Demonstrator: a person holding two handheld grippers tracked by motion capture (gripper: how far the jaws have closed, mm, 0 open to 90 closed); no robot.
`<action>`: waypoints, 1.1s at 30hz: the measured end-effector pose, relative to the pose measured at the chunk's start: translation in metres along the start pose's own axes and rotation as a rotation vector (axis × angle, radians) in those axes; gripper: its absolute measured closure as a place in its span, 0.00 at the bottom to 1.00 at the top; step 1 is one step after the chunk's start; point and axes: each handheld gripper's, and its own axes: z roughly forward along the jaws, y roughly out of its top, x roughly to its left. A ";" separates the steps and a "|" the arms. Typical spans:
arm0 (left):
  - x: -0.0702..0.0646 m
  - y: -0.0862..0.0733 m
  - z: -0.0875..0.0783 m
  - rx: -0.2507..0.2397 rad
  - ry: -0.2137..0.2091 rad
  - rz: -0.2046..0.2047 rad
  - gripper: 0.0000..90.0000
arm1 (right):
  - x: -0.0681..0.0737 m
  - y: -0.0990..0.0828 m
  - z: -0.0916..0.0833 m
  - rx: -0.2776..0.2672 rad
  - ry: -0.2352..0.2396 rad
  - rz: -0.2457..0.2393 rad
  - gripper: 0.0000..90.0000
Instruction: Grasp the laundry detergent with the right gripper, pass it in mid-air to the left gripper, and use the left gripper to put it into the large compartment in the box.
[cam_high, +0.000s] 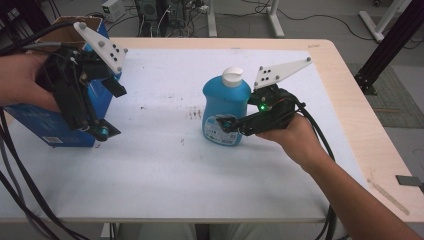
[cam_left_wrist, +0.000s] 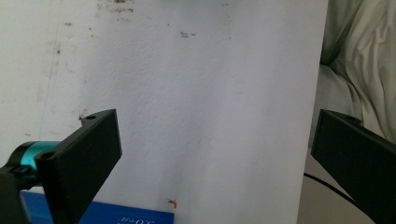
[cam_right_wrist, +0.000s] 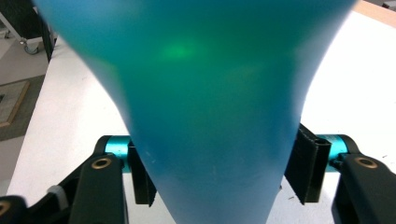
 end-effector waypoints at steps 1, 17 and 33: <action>0.000 0.000 0.000 -0.001 0.000 0.000 0.02 | 0.000 0.000 0.000 0.000 0.000 0.000 0.45; 0.001 0.003 0.001 -0.013 -0.005 0.002 0.02 | 0.008 0.002 -0.002 0.008 -0.042 -0.082 0.53; -0.007 0.034 -0.014 -0.039 -0.011 0.032 0.02 | 0.021 0.047 -0.013 0.055 0.086 -0.179 0.53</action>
